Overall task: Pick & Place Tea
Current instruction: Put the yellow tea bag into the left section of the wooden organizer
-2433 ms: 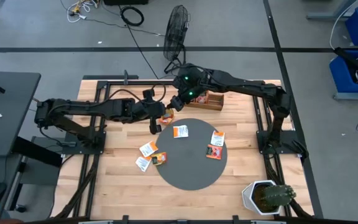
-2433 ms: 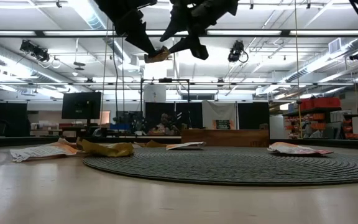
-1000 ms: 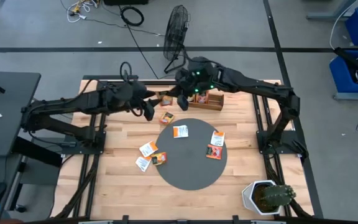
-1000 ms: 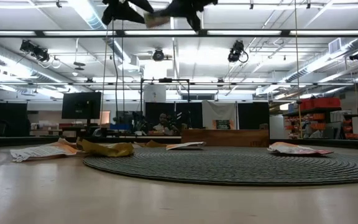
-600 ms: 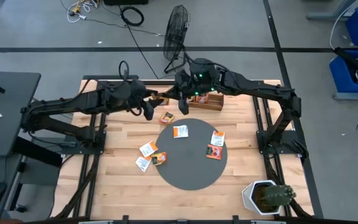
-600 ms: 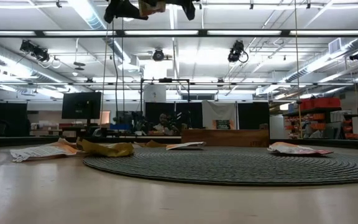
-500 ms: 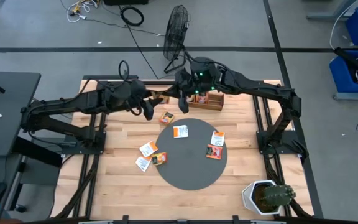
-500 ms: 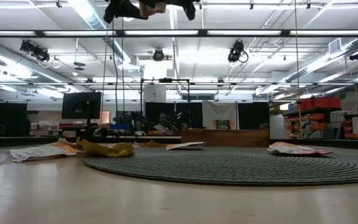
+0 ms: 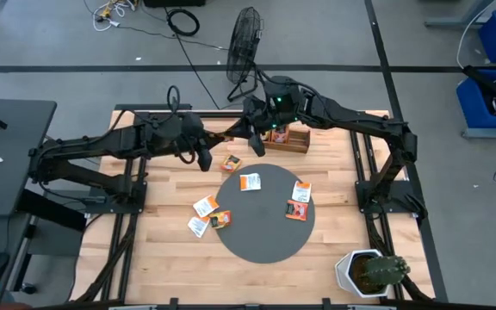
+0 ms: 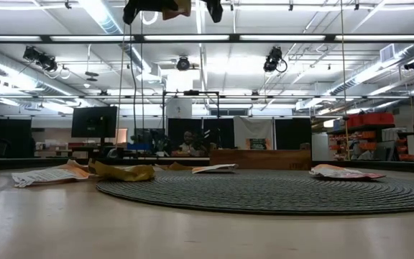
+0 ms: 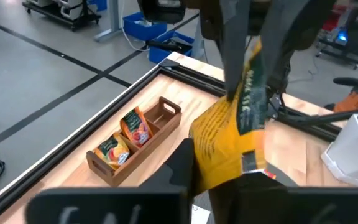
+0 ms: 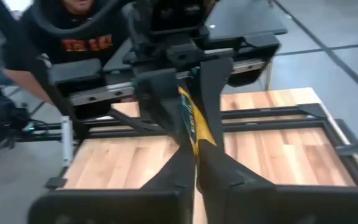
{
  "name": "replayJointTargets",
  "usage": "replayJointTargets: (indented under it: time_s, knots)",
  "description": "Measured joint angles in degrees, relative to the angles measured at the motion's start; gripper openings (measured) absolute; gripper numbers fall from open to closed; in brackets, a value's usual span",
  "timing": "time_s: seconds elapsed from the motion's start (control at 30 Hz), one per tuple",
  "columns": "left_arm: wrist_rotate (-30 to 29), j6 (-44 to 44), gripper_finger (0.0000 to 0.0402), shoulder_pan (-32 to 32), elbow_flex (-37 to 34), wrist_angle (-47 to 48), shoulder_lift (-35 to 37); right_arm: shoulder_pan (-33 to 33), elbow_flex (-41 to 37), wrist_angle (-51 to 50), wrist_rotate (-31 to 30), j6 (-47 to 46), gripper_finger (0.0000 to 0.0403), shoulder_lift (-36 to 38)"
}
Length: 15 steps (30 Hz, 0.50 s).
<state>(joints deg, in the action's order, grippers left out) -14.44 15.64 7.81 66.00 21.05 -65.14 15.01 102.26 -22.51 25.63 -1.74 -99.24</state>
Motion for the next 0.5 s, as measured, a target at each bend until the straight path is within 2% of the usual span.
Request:
replayJointTargets:
  time_s: [0.1,0.23,0.37,0.5]
  knots:
    - [0.63,-1.21,0.0013,0.07,0.0,0.4,-0.01,0.46,0.0,-0.41,0.56,0.28,0.0057,0.31]
    - [1.01,-1.29,0.0022,0.11,0.0,1.67,-0.07,1.34,1.72,-3.08,0.42,1.48,0.0115,1.35]
    - [1.16,-1.3,0.0031,0.13,0.0,3.84,-0.09,1.48,9.1,-11.09,-1.1,5.25,0.0167,0.75]
    - [1.19,-1.33,0.0018,0.38,0.0,4.64,-0.09,0.85,18.89,-20.72,-3.01,7.01,0.0188,-2.99]
